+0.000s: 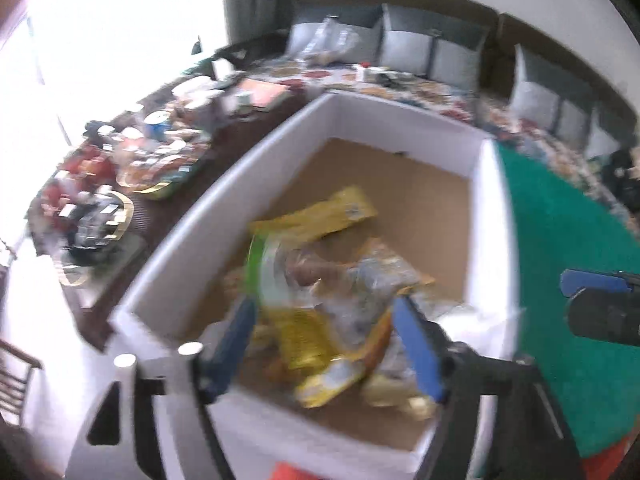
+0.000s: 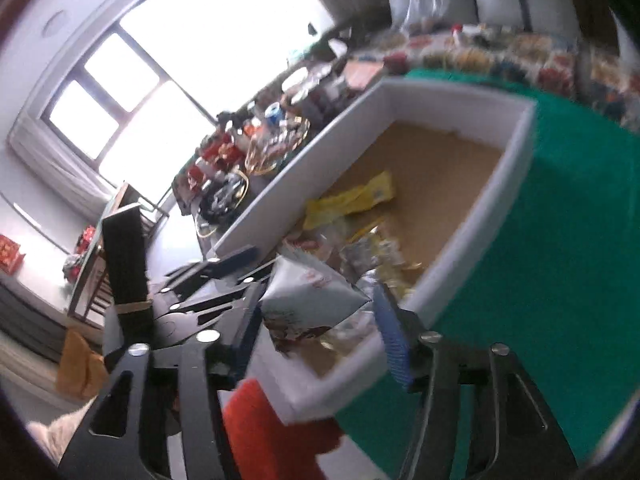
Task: Organize snacks
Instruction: 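Carry both packs over the white box and open both tools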
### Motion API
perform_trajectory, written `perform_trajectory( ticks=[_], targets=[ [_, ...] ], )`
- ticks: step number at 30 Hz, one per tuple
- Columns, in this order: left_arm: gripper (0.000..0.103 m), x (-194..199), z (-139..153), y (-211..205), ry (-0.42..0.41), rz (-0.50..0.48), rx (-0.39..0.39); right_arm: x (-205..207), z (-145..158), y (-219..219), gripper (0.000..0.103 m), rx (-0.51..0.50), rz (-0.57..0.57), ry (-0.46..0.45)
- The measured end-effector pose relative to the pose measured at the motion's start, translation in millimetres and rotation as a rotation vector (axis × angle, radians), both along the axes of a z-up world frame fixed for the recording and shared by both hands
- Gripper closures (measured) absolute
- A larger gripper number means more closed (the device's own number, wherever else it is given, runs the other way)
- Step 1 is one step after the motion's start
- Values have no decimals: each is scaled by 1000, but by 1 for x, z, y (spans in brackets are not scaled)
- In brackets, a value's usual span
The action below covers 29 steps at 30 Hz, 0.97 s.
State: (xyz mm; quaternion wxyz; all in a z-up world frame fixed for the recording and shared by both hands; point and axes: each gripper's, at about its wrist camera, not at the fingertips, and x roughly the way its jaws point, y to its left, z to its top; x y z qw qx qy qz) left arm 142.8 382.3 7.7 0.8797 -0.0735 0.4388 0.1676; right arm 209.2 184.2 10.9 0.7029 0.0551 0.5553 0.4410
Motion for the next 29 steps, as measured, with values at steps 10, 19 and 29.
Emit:
perform_trajectory(
  ticks=[10,19,29],
  targets=[
    [3,-50,25,-12,-81,148,117,-14,5,12,20,-209,-25,-190],
    [3,-53,24,-12,-41,186,111,-21,7,19,20,-263,-12,-246],
    [0,-61,15,0,-40,225,45,-25,0,26,20,-284,5,-252]
  ],
)
